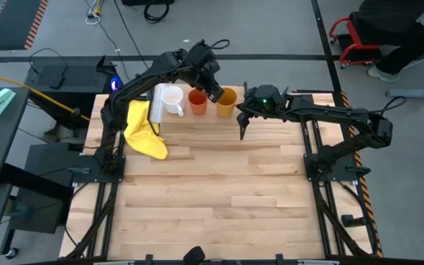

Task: Stack small to large cups/mugs on shelf
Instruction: Put the yellow cup on the shelf, then return to home position

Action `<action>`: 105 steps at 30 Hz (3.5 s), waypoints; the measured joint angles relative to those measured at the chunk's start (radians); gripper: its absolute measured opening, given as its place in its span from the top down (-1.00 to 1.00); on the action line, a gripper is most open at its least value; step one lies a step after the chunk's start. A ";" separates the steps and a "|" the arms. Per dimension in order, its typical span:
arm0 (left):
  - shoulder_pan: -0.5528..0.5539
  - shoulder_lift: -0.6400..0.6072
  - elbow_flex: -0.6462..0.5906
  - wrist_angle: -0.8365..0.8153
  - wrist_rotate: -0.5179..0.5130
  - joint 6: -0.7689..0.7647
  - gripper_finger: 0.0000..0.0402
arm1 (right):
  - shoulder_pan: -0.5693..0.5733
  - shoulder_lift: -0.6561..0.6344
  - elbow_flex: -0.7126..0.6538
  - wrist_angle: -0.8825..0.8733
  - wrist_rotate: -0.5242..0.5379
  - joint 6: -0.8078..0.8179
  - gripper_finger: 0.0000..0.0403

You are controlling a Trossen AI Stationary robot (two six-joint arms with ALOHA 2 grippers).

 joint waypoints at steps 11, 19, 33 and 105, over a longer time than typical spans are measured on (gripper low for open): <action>-0.018 -0.125 0.027 -0.135 -0.011 -0.006 0.49 | 0.001 -0.059 0.000 -0.031 0.007 0.012 0.98; -0.092 -0.222 0.028 -0.304 -0.199 -0.003 0.53 | 0.031 -0.184 0.000 -0.160 0.046 0.031 0.98; -0.311 -0.312 0.025 -0.395 -0.482 -0.066 0.58 | 0.159 -0.306 0.000 -0.292 0.115 0.072 0.98; -0.915 -0.433 -0.650 0.101 -0.747 -0.185 0.64 | 0.671 -0.378 -0.037 -0.381 0.132 0.182 0.91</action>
